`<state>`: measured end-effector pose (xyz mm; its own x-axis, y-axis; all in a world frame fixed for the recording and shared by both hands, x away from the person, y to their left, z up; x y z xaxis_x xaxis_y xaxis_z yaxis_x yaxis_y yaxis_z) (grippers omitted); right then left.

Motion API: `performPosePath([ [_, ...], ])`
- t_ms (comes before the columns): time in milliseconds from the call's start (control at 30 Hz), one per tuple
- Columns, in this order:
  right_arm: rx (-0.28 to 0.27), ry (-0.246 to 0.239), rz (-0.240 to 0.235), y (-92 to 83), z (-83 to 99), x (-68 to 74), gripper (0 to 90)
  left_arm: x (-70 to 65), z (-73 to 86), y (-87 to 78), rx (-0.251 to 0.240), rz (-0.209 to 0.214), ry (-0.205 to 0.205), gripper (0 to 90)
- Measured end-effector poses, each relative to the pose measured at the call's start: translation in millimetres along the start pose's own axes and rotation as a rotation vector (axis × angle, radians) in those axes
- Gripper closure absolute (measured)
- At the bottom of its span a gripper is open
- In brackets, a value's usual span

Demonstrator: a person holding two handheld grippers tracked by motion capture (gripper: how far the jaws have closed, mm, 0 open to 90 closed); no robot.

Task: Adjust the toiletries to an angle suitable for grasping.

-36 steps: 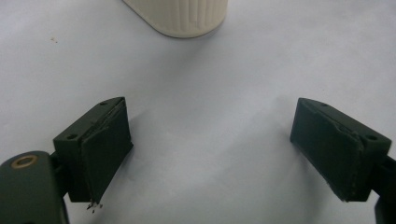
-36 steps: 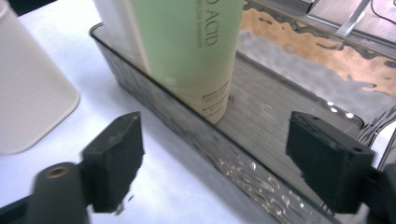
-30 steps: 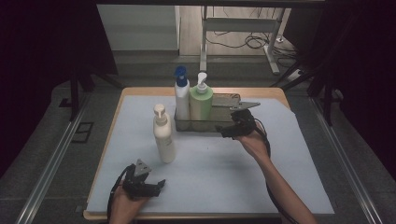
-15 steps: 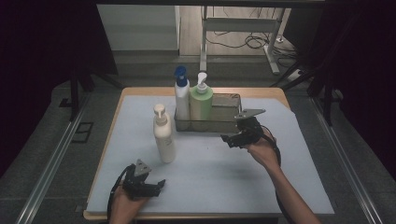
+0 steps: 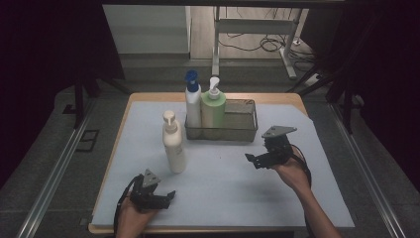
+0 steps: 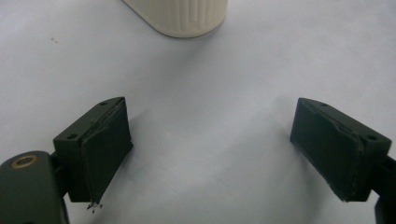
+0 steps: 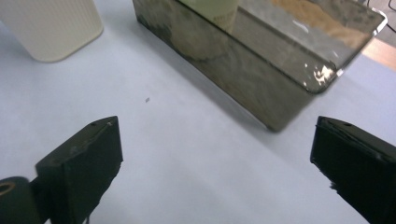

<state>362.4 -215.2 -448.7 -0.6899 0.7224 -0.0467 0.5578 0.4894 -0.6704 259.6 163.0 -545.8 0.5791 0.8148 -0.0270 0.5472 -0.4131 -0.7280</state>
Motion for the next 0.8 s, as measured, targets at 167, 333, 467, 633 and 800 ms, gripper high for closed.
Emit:
performPosePath([
  [167, 0.0, 0.013, 0.024, -9.1, 15.0, -3.8, 0.0, 0.0, 0.0, 0.0, 0.0, 0.0, 0.0, 12.0],
  [333, -0.002, 0.029, 0.044, -17.4, 29.4, -6.1, 0.0, 0.0, -0.1, 0.0, 0.001, -0.001, 0.001, 12.0],
  [467, -0.004, 0.041, 0.054, -22.8, 40.4, -7.2, 0.0, 0.0, -0.2, 0.1, 0.002, -0.001, 0.002, 12.0],
  [633, -0.002, 0.056, 0.063, -26.6, 53.8, -6.8, 0.0, -0.1, -0.5, 0.1, 0.005, -0.001, 0.001, 12.0],
  [800, 0.01, 0.064, 0.063, -25.7, 68.1, -4.8, 0.0, 0.0, -0.4, 0.0, 0.004, -0.001, 0.001, 12.0],
])
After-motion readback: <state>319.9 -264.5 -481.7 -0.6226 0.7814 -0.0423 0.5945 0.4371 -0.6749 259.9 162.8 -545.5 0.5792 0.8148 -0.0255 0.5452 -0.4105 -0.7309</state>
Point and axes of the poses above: each handheld gripper's, and its own axes: y roughly forward along the jaws, z roughly out of its underside, x roughly to its left, the point moved 3 cm from there along y, roughly forward along the jaws, and after that the axes turned 1 degree about y, right-handed, at the moved point
